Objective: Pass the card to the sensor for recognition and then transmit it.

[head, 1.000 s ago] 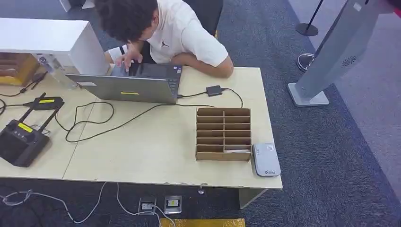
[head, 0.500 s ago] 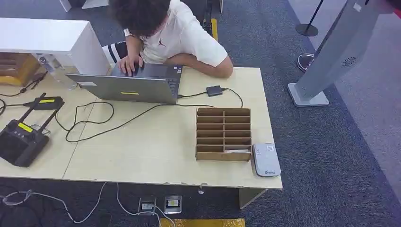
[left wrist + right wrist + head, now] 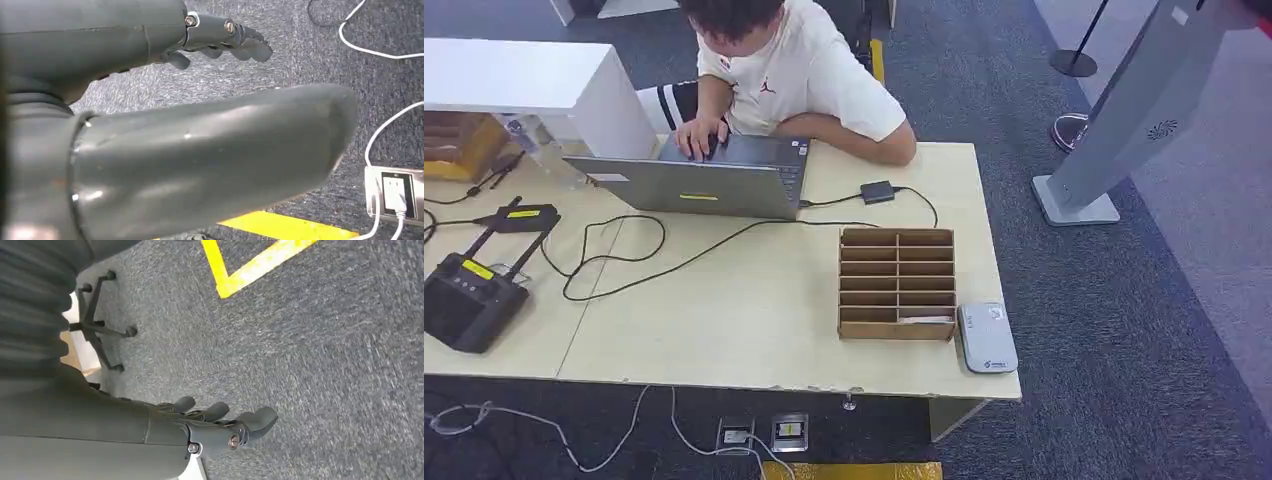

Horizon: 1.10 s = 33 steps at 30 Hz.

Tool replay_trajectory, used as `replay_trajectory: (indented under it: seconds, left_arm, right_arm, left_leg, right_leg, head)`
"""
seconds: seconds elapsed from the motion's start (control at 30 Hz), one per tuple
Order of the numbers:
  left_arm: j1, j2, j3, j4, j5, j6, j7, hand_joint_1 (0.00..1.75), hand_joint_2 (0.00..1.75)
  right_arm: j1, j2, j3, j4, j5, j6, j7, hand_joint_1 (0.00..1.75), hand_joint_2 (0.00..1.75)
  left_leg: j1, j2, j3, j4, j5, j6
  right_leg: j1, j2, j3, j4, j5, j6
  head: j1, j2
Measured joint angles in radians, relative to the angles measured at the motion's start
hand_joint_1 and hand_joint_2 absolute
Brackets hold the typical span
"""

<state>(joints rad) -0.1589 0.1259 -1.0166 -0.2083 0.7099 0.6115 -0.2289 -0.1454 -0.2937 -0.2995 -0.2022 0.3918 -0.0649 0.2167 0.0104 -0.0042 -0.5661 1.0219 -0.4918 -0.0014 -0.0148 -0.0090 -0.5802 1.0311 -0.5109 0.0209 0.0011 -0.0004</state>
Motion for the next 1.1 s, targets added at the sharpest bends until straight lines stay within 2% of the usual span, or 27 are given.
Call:
replay_trajectory:
  seconds: [0.43, 1.1]
  left_arm:
    - [-0.004, 0.01, -0.015, 0.0, -0.009, -0.006, 0.0, 0.0, 0.0]
    - [-0.005, 0.016, -0.034, 0.0, -0.018, -0.01, 0.0, 0.0, 0.0]
  right_arm:
    - [0.0, 0.026, 0.014, 0.001, 0.003, -0.001, 0.007, 0.0, 1.75]
    - [0.0, 0.034, 0.027, 0.001, 0.006, -0.008, -0.001, 0.0, 1.75]
  left_leg:
    - [0.0, 0.0, 0.0, 0.0, 0.0, 0.0]
    - [0.0, 0.0, 0.0, 0.0, 0.0, 0.0]
  right_leg:
    - [0.0, 0.0, 0.0, 0.0, 0.0, 0.0]
    - [0.0, 0.0, 0.0, 0.0, 0.0, 0.0]
  head:
    - [0.0, 0.0]
    - [0.0, 0.0]
